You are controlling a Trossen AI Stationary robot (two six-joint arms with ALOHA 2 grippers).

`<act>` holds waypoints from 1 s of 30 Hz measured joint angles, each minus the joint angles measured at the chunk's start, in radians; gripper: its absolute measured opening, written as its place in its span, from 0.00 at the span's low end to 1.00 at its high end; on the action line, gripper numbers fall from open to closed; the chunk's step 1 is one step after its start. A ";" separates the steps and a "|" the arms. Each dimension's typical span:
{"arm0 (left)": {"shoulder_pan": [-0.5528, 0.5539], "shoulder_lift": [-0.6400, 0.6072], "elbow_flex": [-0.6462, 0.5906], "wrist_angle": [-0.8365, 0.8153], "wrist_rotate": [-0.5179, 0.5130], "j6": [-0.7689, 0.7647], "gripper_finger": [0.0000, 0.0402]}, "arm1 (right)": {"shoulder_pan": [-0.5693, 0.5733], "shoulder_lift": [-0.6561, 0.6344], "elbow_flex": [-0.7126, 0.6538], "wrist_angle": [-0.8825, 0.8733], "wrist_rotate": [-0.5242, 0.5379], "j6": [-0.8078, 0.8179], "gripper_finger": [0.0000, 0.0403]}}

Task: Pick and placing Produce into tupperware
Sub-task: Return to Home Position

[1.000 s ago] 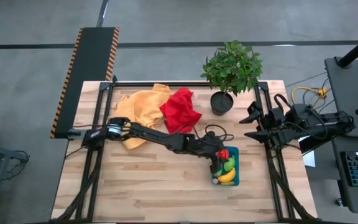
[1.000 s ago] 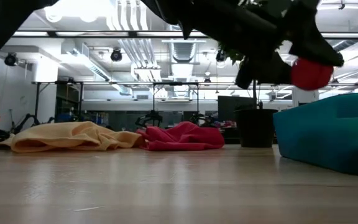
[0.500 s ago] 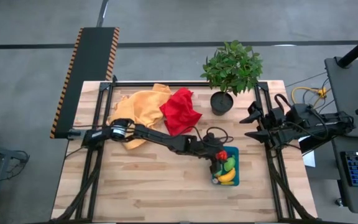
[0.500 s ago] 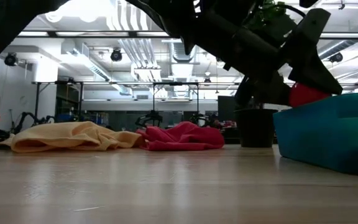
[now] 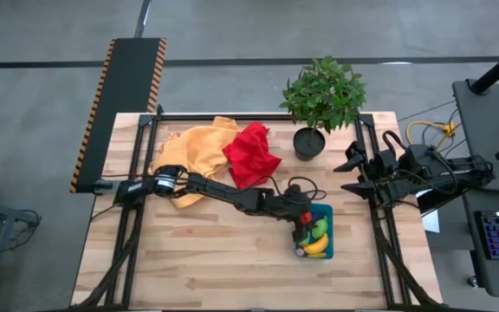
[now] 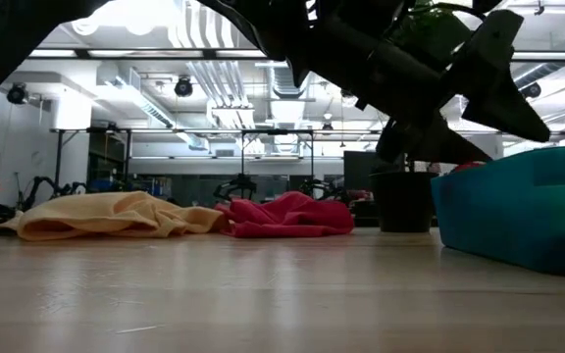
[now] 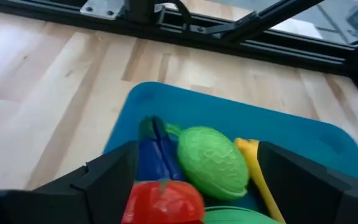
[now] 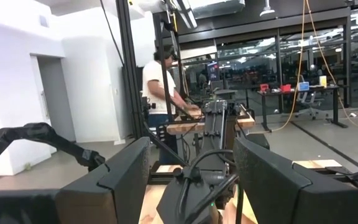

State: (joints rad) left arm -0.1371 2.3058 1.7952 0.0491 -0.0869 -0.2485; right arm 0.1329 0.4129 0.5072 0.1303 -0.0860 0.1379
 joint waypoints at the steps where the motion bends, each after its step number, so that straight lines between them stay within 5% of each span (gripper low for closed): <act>1: 0.000 0.000 0.002 0.002 0.007 0.000 0.78 | 0.000 0.000 0.000 0.000 0.000 0.000 0.56; 7: -0.004 -0.042 0.004 0.100 0.087 0.076 0.73 | 0.000 0.000 0.000 -0.019 -0.003 -0.039 0.56; 15: -0.046 -0.249 -0.020 0.097 0.102 0.297 0.56 | 0.001 0.002 -0.007 -0.011 -0.139 -0.087 0.56; 22: -0.115 -0.478 -0.065 -0.085 -0.055 0.445 0.39 | 0.000 0.003 -0.007 -0.015 -0.113 -0.099 0.56; 30: -0.175 -0.724 -0.232 -0.196 -0.074 0.438 0.26 | 0.000 0.007 -0.012 -0.023 -0.046 -0.146 0.56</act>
State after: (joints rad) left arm -0.3117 1.5820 1.5628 -0.1467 -0.1606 0.1894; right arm 0.1329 0.4203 0.4947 0.1078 -0.1324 -0.0084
